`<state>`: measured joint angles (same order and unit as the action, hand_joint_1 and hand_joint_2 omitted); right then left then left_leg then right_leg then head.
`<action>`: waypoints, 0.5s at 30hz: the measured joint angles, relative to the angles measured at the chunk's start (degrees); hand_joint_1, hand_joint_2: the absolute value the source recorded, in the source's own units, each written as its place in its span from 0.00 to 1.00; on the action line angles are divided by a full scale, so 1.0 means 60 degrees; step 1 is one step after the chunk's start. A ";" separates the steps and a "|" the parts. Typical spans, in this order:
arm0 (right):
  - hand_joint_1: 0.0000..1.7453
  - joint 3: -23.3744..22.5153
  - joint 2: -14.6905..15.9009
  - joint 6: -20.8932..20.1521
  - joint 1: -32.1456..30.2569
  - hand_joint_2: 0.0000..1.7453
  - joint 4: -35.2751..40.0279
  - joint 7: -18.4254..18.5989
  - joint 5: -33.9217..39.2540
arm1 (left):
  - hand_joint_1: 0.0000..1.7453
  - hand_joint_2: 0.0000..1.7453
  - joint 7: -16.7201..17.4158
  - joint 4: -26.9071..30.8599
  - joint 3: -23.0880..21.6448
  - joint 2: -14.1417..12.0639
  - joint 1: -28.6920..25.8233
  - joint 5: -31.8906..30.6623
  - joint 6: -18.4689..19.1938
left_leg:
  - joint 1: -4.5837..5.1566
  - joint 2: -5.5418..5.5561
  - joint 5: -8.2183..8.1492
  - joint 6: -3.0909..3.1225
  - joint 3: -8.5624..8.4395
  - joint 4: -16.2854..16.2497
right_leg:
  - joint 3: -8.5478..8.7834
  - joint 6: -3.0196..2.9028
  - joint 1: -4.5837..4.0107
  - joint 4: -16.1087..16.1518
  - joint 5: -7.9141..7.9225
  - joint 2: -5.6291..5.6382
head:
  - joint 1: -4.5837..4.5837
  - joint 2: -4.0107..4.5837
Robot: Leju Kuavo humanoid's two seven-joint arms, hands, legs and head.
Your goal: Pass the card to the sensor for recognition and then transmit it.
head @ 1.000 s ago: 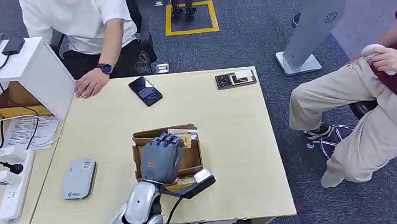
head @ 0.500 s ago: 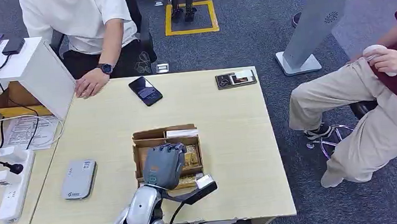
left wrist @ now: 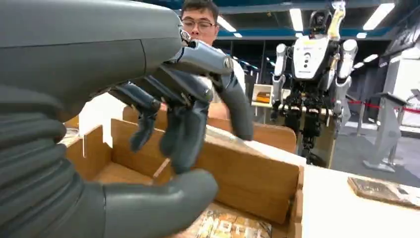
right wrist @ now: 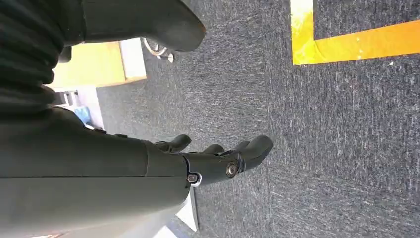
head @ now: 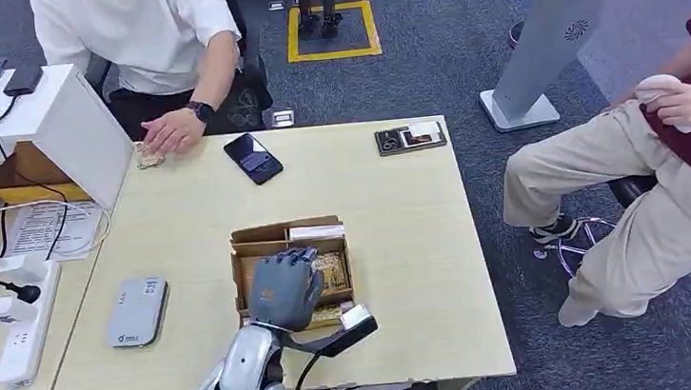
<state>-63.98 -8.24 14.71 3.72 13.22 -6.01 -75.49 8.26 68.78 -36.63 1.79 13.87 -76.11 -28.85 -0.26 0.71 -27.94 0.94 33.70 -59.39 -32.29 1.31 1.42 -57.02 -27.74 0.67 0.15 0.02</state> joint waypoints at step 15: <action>0.00 -0.0003 0.0000 0.0040 -0.0023 1.00 0.0000 0.0040 0.0098 | 0.00 1.00 -0.0467 0.0892 0.0004 -0.0281 -0.0278 0.0353 -0.1100 | 0.0000 0.0000 0.0000 0.0000 0.0000 0.0000 | 0.0001 0.0000 0.0000 -0.0001 0.0000 -0.0001 | 0.0000 0.0000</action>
<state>-64.00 -8.24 14.95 3.58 13.22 -5.77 -74.91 5.46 74.13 -36.61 0.11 12.20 -73.99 -35.44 -0.27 0.71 -27.94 0.94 33.70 -59.39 -32.28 1.31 1.42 -57.02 -27.74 0.67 0.15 0.02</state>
